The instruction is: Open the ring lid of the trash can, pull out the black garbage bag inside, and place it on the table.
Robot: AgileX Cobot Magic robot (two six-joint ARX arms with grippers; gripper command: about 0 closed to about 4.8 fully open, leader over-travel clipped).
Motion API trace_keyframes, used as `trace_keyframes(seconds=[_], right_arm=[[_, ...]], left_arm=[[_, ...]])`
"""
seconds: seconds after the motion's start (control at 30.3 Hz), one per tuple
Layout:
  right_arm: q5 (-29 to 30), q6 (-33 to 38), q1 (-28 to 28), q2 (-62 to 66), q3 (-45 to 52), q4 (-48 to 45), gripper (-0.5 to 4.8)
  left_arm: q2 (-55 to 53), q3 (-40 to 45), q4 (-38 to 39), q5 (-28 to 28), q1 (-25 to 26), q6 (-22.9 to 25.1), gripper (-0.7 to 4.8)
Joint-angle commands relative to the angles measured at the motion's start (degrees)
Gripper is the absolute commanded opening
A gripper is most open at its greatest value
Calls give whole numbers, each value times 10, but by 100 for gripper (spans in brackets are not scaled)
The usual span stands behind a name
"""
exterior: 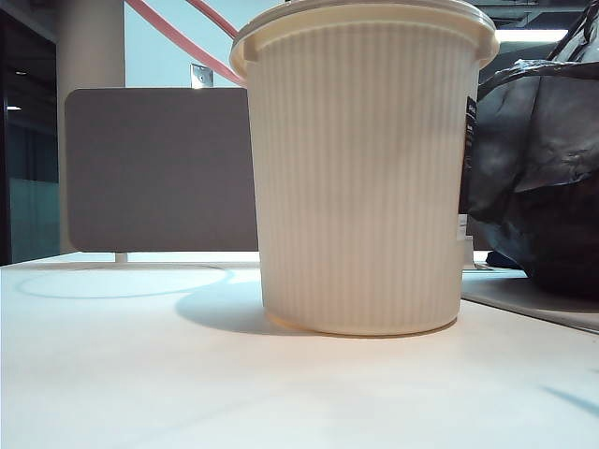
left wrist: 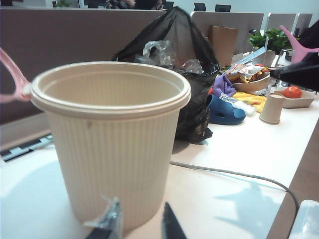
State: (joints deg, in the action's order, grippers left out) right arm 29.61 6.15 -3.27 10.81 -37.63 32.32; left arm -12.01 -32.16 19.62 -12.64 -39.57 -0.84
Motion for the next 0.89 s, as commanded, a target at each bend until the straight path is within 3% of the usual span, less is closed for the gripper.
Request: trace_keyframes(seconds=[0.03,0.13,0.23,0.3,0.56,0.66,0.73,0.89], right_arm=[[-1,1,-7,0,10,-16,241],[-7,1,-8,0,22,-34,235],[-19,1,-9,0,32,-49,118],[-19,1,-16,0,44,-69,84],[-16,1,-30,0,118,-170,84],[-16,2,-30,0,153,-207,84],[-17,14,-30,0,179,-242,82],[-19,50,-30,0,245,-330,16]], left_arm=[[0,28,-36,-2,0,-13,111],[0,53,-60,0,0,-19,111],[0,77,-98,5,0,-30,111],[0,91,-121,12,0,-31,111],[0,148,-178,26,0,-31,109],[0,162,-191,26,0,-31,50],[0,168,-194,28,0,-31,48],[0,184,-196,57,0,-30,48]])
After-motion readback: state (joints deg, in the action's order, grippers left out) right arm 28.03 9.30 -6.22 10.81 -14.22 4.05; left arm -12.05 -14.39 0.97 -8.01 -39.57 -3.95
